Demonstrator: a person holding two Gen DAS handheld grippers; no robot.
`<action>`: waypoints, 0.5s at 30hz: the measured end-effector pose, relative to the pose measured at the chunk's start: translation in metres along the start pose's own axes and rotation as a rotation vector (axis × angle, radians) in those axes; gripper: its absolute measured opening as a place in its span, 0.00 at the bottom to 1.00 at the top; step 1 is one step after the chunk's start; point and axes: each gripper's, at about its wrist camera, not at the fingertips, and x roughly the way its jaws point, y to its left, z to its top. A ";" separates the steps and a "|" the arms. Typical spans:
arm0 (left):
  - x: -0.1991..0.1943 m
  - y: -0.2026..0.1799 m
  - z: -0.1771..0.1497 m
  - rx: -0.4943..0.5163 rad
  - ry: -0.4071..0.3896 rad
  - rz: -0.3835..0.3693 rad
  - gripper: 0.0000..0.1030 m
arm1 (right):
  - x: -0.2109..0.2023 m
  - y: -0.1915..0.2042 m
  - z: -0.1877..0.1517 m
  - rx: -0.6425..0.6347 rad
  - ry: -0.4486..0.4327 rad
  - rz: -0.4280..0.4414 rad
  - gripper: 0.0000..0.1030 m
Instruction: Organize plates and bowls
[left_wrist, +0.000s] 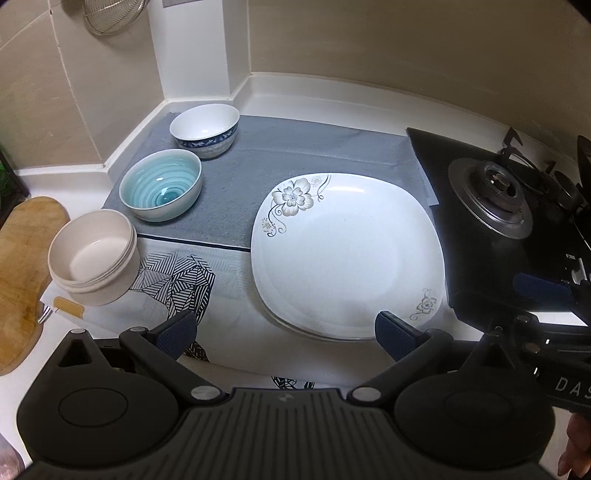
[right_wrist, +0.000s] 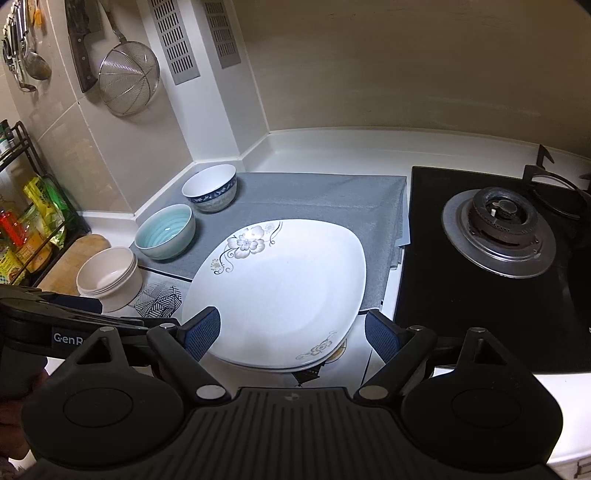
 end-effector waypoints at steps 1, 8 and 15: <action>0.000 -0.001 0.000 -0.004 0.001 0.005 1.00 | 0.001 -0.002 0.000 -0.002 0.003 0.006 0.85; 0.003 -0.012 -0.002 -0.031 0.009 0.032 1.00 | 0.003 -0.014 0.003 -0.021 0.011 0.040 0.85; 0.002 -0.016 -0.006 -0.063 0.007 0.066 1.00 | 0.010 -0.021 0.006 -0.032 0.027 0.077 0.85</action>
